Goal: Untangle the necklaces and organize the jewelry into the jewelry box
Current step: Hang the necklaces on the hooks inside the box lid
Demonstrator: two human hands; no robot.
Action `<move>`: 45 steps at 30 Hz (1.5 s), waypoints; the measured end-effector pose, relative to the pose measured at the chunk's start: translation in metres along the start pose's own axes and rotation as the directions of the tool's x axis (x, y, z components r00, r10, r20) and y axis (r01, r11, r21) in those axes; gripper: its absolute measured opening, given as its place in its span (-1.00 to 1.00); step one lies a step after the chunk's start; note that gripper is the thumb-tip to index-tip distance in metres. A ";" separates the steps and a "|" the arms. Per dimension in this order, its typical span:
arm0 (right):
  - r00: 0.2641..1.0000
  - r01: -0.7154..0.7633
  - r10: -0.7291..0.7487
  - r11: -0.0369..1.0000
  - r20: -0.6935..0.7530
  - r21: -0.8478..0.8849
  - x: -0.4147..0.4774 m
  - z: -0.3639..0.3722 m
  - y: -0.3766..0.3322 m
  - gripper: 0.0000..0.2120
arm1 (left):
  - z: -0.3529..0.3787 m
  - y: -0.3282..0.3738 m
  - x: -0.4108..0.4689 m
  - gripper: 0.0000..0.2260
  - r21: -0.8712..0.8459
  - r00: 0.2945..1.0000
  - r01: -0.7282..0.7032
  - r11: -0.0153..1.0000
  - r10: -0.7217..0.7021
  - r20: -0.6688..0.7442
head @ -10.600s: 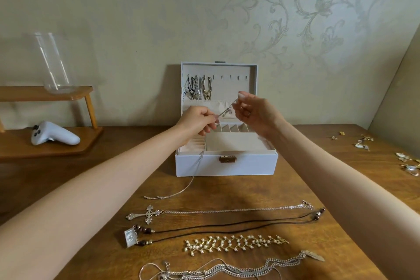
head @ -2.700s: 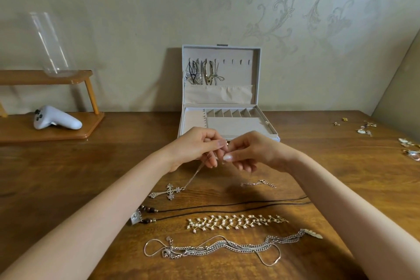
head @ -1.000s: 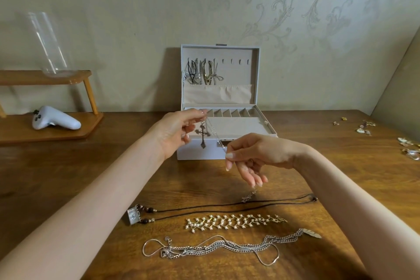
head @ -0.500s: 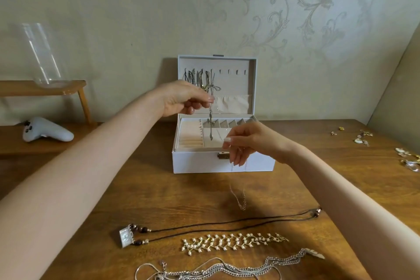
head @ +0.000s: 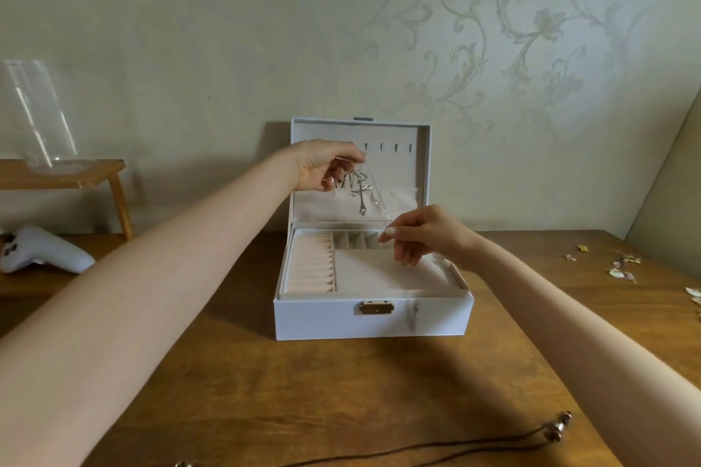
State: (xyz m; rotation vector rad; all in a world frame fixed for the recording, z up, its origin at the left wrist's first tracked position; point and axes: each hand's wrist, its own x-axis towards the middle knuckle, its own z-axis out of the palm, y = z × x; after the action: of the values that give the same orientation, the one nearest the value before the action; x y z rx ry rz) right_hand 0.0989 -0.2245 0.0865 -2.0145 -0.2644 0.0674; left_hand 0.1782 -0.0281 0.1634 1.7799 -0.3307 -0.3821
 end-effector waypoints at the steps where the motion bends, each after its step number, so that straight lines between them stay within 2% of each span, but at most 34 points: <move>1: 1.000 -0.015 0.015 1.000 0.004 -0.011 0.004 -0.002 0.002 -0.81 | 0.001 0.000 0.005 -0.89 0.020 1.000 -0.027 0.999 0.027 -0.012; 3: 0.998 -0.023 0.019 0.997 -0.055 -0.080 0.014 -0.006 0.002 -0.80 | 0.002 0.000 0.013 -0.93 0.122 0.993 -0.110 0.986 0.115 -0.036; 5: 0.971 0.024 -0.048 0.994 -0.233 -0.107 0.026 -0.009 0.000 -0.81 | 0.005 0.002 0.018 -0.97 0.283 0.976 -0.202 0.938 0.217 -0.025; 7: 0.915 0.106 -0.115 0.993 -0.386 -0.045 0.041 -0.013 -0.007 -0.81 | 0.007 0.004 0.023 -0.98 0.398 0.959 -0.265 0.878 0.285 0.011; 8: 0.902 0.138 -0.131 0.990 -0.410 -0.014 0.048 -0.014 -0.012 -0.80 | 0.008 0.005 0.026 -0.97 0.433 0.951 -0.289 0.854 0.309 0.025; 12: 0.911 0.164 -0.151 0.986 -0.384 0.001 0.072 -0.012 -0.026 -0.77 | 0.008 0.007 0.038 -0.99 0.555 0.931 -0.329 0.765 0.361 0.054; 17: 0.920 0.155 -0.145 0.988 -0.365 -0.003 0.091 -0.012 -0.028 -0.89 | 0.005 0.003 0.051 -0.96 0.618 0.916 -0.322 0.717 0.402 0.010; 19: 0.917 0.166 -0.138 0.985 -0.375 0.043 0.095 -0.012 -0.026 -0.90 | 0.003 0.001 0.056 -0.90 0.642 0.909 -0.308 0.702 0.416 -0.019; 22: 0.919 0.172 -0.106 0.974 -0.380 0.145 0.097 -0.013 -0.022 -0.89 | 0.002 -0.003 0.058 -0.92 0.691 0.903 -0.287 0.664 0.428 -0.037; 25: 0.927 0.166 -0.068 0.956 -0.369 0.243 0.099 -0.012 -0.018 -0.87 | 0.004 -0.006 0.058 -0.92 0.687 0.908 -0.251 0.682 0.411 -0.077; 27: 0.928 0.175 -0.052 0.935 -0.368 0.310 0.100 -0.011 -0.018 -0.90 | 0.006 -0.010 0.060 -0.94 0.639 0.908 -0.232 0.733 0.399 -0.128; 30: 0.918 0.196 -0.024 0.896 -0.397 0.398 0.104 -0.008 -0.022 -0.95 | 0.010 -0.014 0.066 -0.78 0.476 0.895 -0.226 0.850 0.374 -0.243; 33: 0.875 0.208 0.011 0.895 -0.484 0.395 0.111 -0.006 -0.028 -0.91 | 0.017 -0.012 0.073 -0.84 0.340 0.863 -0.209 0.917 0.337 -0.377; 36: 0.817 0.209 0.009 0.927 -0.577 0.310 0.118 -0.005 -0.036 -0.86 | 0.024 -0.005 0.078 -0.82 0.259 0.826 -0.211 0.943 0.314 -0.469; 42: 0.752 0.171 -0.026 0.973 -0.659 0.157 0.127 -0.001 -0.044 -0.92 | 0.029 -0.001 0.091 -0.79 0.322 0.760 -0.172 0.931 0.334 -0.558; 45: 0.749 0.128 -0.037 0.988 -0.661 0.091 0.127 -0.002 -0.047 -0.75 | 0.033 0.005 0.083 -0.77 0.452 0.736 -0.081 0.889 0.359 -0.574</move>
State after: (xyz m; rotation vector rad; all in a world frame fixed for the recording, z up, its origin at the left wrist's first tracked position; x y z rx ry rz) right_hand 0.2158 -0.1793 0.1385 -1.7644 0.1079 -0.6662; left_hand 0.2388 -0.0930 0.1540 2.1163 -0.1235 0.5288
